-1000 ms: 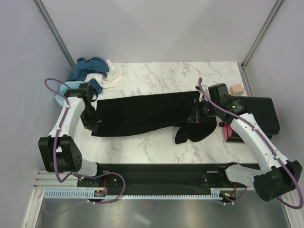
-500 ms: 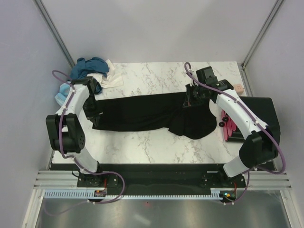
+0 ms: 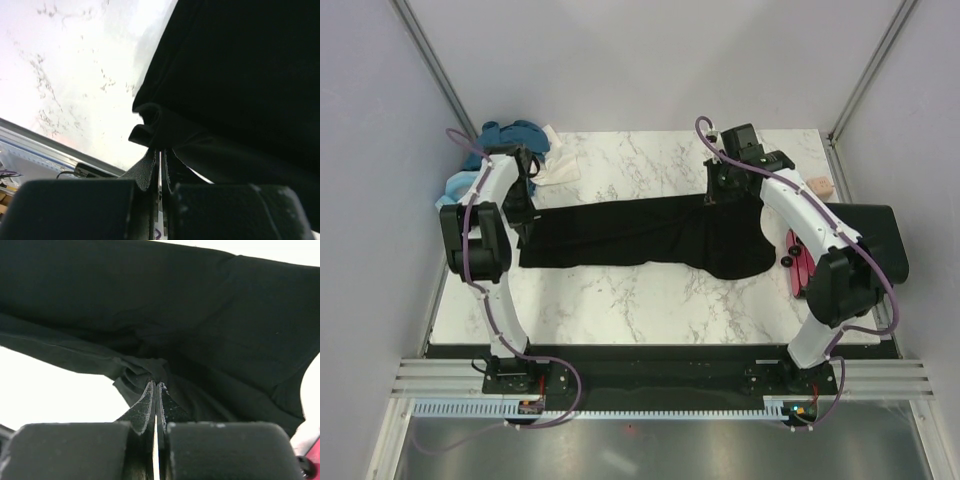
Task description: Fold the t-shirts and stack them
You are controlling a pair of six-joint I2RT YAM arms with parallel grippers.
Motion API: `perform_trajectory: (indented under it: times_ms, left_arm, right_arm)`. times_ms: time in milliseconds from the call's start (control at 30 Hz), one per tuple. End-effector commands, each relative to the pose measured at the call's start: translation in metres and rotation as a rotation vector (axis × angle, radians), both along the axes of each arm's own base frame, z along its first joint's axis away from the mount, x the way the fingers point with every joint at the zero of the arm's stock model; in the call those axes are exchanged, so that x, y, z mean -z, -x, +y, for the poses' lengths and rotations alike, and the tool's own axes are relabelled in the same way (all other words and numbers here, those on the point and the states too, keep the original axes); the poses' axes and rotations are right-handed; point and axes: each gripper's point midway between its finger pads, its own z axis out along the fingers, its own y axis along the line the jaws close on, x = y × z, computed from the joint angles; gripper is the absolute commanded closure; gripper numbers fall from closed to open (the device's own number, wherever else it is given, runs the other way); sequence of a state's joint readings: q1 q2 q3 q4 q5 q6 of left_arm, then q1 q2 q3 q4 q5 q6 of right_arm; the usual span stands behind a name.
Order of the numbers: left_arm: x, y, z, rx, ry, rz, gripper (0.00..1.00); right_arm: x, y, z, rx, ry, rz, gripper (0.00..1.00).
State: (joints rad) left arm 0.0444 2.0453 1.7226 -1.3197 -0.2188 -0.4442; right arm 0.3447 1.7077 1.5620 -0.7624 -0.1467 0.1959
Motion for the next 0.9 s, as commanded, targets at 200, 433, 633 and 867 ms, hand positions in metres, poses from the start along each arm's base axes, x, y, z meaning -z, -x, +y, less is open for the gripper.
perform_trajectory:
  times_ms: [200, 433, 633, 867]
  left_arm:
    - [-0.001, -0.025, 0.022, -0.011, -0.078, 0.001, 0.98]
    - [0.006, -0.036, 0.026, -0.007, -0.074, 0.007, 0.98]
    - [0.019, -0.050, 0.023, -0.008, -0.046, 0.015, 0.98]
    - [0.036, -0.056, 0.013, 0.010, 0.017, 0.035, 0.98]
  right_arm:
    - [-0.005, -0.052, 0.004, 0.010, 0.051, -0.087, 1.00]
    - [0.021, -0.061, 0.005, 0.013, 0.085, -0.033, 1.00]
    - [0.035, -0.061, -0.003, 0.034, 0.130, 0.003, 1.00]
    - [0.050, -0.069, -0.013, 0.072, 0.189, 0.016, 1.00]
